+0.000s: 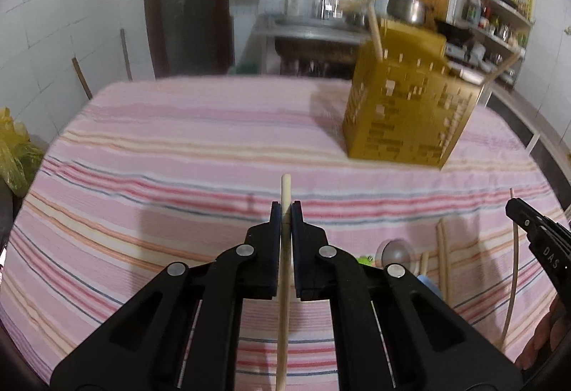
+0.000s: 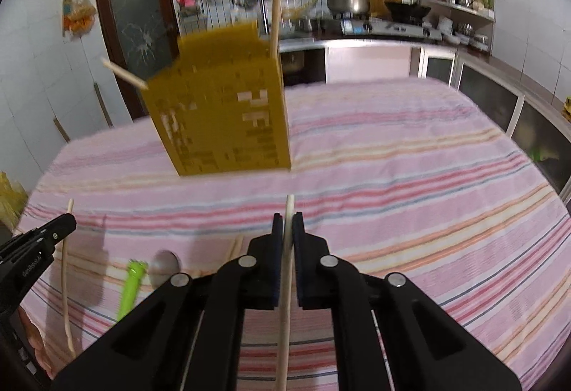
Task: Organize utensils
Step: 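Raise the left tool's chopstick over the holder while the right tool carries its chopstick there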
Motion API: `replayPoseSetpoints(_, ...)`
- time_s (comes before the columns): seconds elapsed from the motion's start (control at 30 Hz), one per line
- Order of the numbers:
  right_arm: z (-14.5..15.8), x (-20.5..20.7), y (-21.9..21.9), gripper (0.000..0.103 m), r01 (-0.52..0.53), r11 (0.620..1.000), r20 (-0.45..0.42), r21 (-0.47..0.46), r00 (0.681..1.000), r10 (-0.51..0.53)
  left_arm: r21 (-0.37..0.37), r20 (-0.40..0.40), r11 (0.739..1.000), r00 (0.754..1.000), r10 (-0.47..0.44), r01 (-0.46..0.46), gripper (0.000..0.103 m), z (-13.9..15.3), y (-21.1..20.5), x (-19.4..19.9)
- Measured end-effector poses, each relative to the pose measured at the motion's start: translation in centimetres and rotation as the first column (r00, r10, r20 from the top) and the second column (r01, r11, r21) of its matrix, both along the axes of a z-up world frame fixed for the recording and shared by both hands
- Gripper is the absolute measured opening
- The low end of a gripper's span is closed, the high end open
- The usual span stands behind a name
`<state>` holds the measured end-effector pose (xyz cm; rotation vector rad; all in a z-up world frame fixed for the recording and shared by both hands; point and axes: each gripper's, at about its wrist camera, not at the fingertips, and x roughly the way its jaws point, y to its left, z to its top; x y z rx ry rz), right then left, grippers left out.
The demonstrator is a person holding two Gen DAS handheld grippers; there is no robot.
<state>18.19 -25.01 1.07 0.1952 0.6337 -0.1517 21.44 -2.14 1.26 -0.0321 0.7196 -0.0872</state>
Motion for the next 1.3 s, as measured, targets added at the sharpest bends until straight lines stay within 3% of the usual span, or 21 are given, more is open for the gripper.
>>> replayPoseSetpoints(0.27,3.7,-3.3,-0.7,0.006,-0.025,1.0,0.203,0.003,0.979,0.024,-0.033,0.163,0.999,0.986,0.026,-0.021,0.004,4.3,2.1,-3.2)
replayPoseSetpoints(0.47,5.3,-5.5,-0.1,0.006,-0.031,0.999,0.303,-0.041,0.952,0.042,-0.052,0.223,0.998,0.974,0.041,-0.03,0.005,5.5,3.5,-5.6)
replayPoseSetpoints(0.97,6.4,-6.7,0.4,0.006,-0.049,0.995,0.373,-0.084,0.925,0.076,-0.043,0.343,0.999,0.938,0.038,-0.024,0.005,7.6,2.8,-8.6)
replayPoseSetpoints(1.13,7.6,-6.4,0.6,0.006,-0.062,0.994,0.394,-0.086,0.915,0.091,-0.033,0.364,0.999,0.931,-0.003,0.016,0.004,9.5,1.2,-8.3)
replayPoseSetpoints(1.3,9.7,-5.4,0.5,0.006,-0.06,0.993,0.426,-0.101,0.899,0.098,-0.016,0.415,0.998,0.909,-0.044,0.056,0.004,12.2,-0.5,-7.7)
